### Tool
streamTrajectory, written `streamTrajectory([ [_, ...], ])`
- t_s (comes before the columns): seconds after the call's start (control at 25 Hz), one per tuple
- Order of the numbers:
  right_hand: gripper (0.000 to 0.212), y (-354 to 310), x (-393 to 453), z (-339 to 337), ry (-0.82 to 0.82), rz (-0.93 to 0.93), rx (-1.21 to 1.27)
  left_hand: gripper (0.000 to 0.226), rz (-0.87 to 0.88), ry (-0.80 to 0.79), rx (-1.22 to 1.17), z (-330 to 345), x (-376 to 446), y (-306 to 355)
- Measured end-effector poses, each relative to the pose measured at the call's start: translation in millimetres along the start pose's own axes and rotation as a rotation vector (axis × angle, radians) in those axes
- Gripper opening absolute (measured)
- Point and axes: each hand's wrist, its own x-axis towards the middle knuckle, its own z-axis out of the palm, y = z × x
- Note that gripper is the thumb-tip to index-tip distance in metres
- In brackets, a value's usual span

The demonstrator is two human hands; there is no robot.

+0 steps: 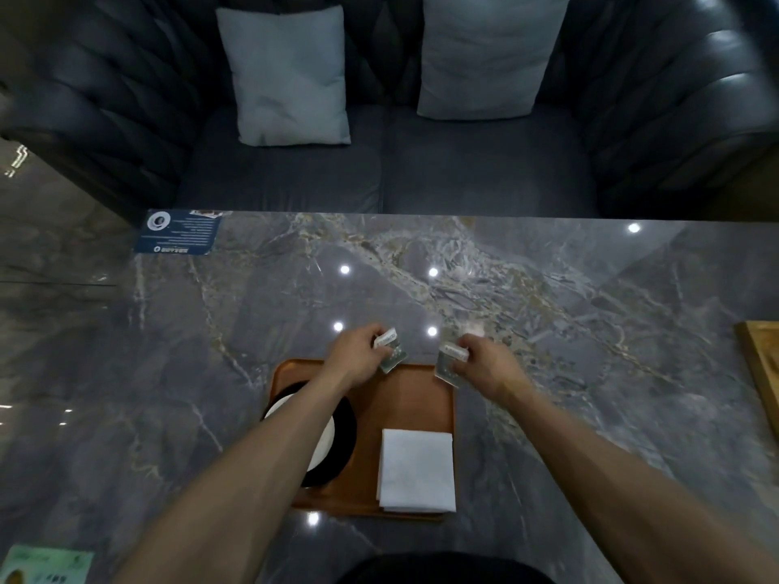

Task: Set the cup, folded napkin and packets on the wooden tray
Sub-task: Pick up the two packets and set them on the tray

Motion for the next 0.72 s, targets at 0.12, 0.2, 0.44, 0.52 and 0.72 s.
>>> streamTrajectory([
  [0.12,0.015,-1.7,-14.0,12.5,-0.01,-0.021,0.031,0.006,0.004,-0.064,0.034,5.5,-16.2,-3.9],
  [0.2,0.017,-1.4,-21.0,21.7,-0.039,-0.024,0.019,0.006,0.01,-0.109,0.061,9.5,-24.3,-4.9],
  [0.44,0.015,3.9,-31.9,45.4,-0.077,0.019,-0.05,0.013,0.003,-0.161,0.128,22.7,-35.4,-5.1],
  [0.52,0.017,5.0,-30.7,50.2,-0.062,0.02,-0.086,0.008,0.022,-0.172,0.198,24.3,-34.7,-3.3],
  [0.72,0.025,5.4,-29.2,60.2,-0.006,-0.006,-0.22,0.013,0.053,-0.196,0.319,31.8,-30.5,-3.9],
])
